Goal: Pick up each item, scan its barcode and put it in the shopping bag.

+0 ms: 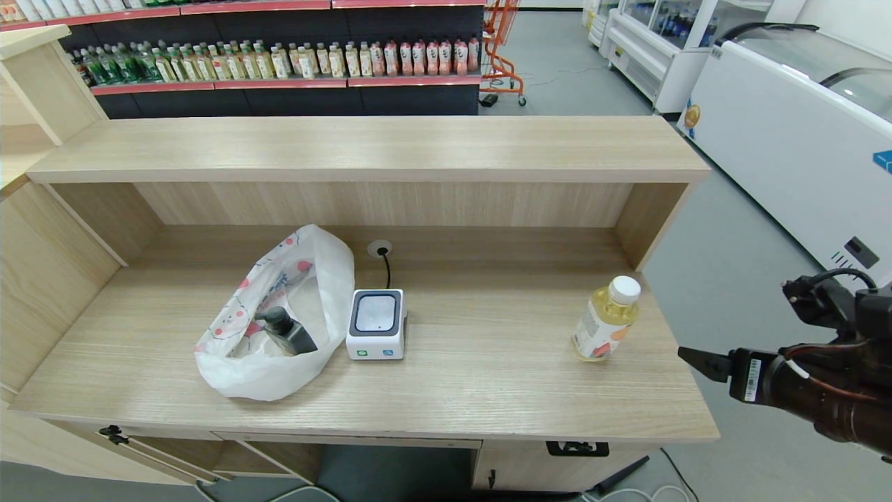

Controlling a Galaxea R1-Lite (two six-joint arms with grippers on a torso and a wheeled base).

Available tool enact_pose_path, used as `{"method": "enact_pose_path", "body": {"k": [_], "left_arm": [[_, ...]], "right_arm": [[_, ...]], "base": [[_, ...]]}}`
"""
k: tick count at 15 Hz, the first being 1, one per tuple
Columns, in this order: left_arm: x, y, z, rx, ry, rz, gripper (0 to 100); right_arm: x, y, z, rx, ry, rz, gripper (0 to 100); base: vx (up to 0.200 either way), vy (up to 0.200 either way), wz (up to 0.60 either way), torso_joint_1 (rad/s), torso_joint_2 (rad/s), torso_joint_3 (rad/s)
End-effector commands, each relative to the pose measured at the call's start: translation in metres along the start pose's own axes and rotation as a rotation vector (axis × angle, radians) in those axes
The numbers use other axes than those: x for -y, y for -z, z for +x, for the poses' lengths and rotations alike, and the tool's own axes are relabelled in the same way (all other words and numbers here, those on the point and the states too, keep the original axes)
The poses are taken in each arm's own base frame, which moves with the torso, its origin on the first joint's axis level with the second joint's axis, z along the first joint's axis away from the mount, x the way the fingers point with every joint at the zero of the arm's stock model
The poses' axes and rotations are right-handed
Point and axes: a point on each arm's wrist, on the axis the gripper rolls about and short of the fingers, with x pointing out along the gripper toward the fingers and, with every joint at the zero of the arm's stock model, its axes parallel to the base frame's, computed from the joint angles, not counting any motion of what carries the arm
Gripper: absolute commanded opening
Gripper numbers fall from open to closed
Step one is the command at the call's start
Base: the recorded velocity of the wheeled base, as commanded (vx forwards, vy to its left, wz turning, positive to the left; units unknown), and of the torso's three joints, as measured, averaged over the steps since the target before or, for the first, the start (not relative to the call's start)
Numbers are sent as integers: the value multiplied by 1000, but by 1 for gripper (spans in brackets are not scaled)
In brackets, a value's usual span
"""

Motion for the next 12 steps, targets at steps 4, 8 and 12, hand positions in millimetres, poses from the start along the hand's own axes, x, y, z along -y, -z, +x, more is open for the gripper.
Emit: {"method": "enact_pose_path", "body": {"k": [4, 8, 12], "left_arm": [[0, 0, 0, 0, 0, 0, 100], [0, 0, 0, 0, 0, 0, 100], [0, 0, 0, 0, 0, 0, 100]], "right_arm": [[-12, 15, 52, -9, 43, -97, 100], [-26, 13, 75, 14, 6, -110, 100], [-34, 12, 99, 81, -33, -206, 100]], "base": [[0, 0, 0, 0, 0, 0], [0, 0, 0, 0, 0, 0], [0, 0, 0, 0, 0, 0]]}}
